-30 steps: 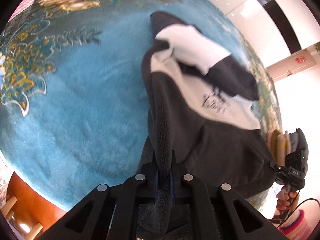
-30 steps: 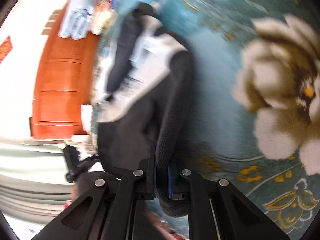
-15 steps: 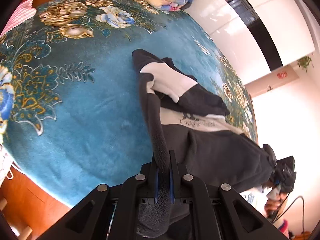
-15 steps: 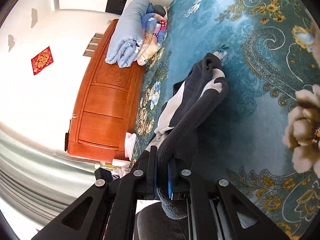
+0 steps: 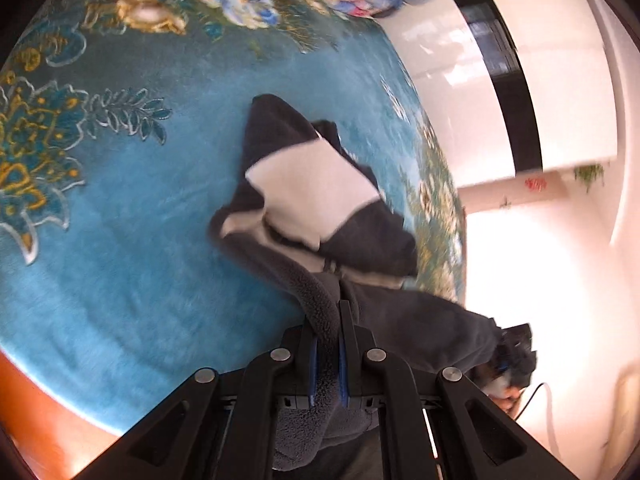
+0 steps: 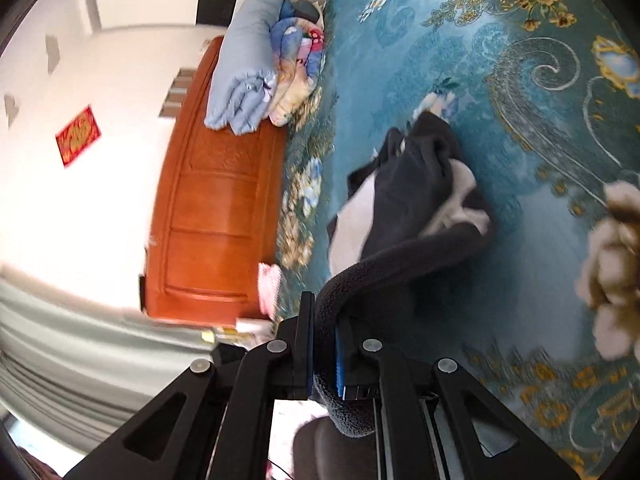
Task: Fold clothes
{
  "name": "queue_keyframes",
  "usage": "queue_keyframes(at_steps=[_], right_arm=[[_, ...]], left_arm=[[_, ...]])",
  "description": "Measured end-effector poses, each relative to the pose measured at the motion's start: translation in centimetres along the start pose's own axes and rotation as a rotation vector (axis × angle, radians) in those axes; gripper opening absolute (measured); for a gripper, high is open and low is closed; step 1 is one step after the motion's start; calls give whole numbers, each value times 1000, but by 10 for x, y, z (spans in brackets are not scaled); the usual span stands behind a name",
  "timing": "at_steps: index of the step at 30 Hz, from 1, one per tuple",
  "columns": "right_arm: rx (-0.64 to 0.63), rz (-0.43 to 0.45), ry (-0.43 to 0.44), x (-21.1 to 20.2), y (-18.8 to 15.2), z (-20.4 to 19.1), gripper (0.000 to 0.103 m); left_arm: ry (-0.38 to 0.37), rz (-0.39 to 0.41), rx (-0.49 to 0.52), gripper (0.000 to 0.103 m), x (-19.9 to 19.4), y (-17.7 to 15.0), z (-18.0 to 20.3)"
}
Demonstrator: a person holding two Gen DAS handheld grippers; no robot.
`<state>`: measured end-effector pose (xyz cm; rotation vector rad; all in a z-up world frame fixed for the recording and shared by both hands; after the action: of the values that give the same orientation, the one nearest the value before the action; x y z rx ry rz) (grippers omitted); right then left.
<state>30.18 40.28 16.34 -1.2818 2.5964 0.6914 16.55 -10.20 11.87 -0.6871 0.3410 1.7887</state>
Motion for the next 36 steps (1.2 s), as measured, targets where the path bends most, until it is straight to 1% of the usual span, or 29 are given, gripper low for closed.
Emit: queue_keyframes(at_steps=[7, 9, 13, 16, 17, 18, 19, 20, 21, 22, 23, 24, 26, 29, 31, 32, 35, 36], right_arm=[[123, 16, -24, 39, 71, 46, 8], [133, -1, -46, 54, 89, 59, 8], [161, -32, -77, 79, 108, 78, 11], [147, -68, -120, 88, 114, 86, 11], [137, -77, -121, 90, 114, 87, 13], [134, -84, -120, 90, 114, 87, 14], [130, -87, -111, 88, 115, 86, 19], [127, -87, -98, 87, 115, 85, 26], [123, -81, -89, 84, 116, 84, 30], [119, -74, -81, 80, 117, 83, 38], [113, -64, -81, 77, 117, 82, 40], [107, -54, -83, 74, 118, 81, 40], [93, -66, -99, 71, 115, 80, 40], [60, -99, -128, 68, 109, 80, 40], [44, -116, -148, 69, 104, 82, 40], [43, -123, -150, 69, 102, 84, 40], [34, -141, -152, 71, 97, 84, 40], [30, -147, -151, 72, 96, 84, 40]], left_arm=[[-90, 28, -227, 8, 39, 65, -16], [-105, 39, -282, 8, 52, 80, -21], [-139, 51, -390, 8, 75, 104, -32], [-180, 35, -464, 11, 87, 110, -38], [-198, 27, -482, 13, 89, 111, -40], [-219, 19, -488, 17, 90, 111, -39], [-226, 11, -484, 21, 88, 110, -37], [-233, 4, -480, 35, 87, 109, -35], [-240, -4, -476, 51, 86, 108, -33], [-243, -12, -469, 56, 84, 107, -31], [-214, -20, -432, 62, 82, 106, -27], [-181, -28, -395, 63, 81, 104, -23], [-68, -33, -306, 63, 82, 95, -16], [-8, -47, -195, 63, 84, 83, -5], [13, -58, -132, 63, 87, 75, 5], [42, -65, -99, 63, 90, 71, 10], [170, -81, 10, 63, 102, 62, 24], [191, -83, 24, 63, 104, 60, 25]])
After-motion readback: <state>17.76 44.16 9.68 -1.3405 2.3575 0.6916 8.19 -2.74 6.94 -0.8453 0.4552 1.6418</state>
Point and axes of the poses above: each gripper's, at about its wrist camera, not at the fingertips, and x roughly the way its jaws point, z to its right, y to its top, the point moved 1 cm from there along x, roughly the way its jaws point, and after that the axes turned 15 degrees about -x, right-handed, at the moved point
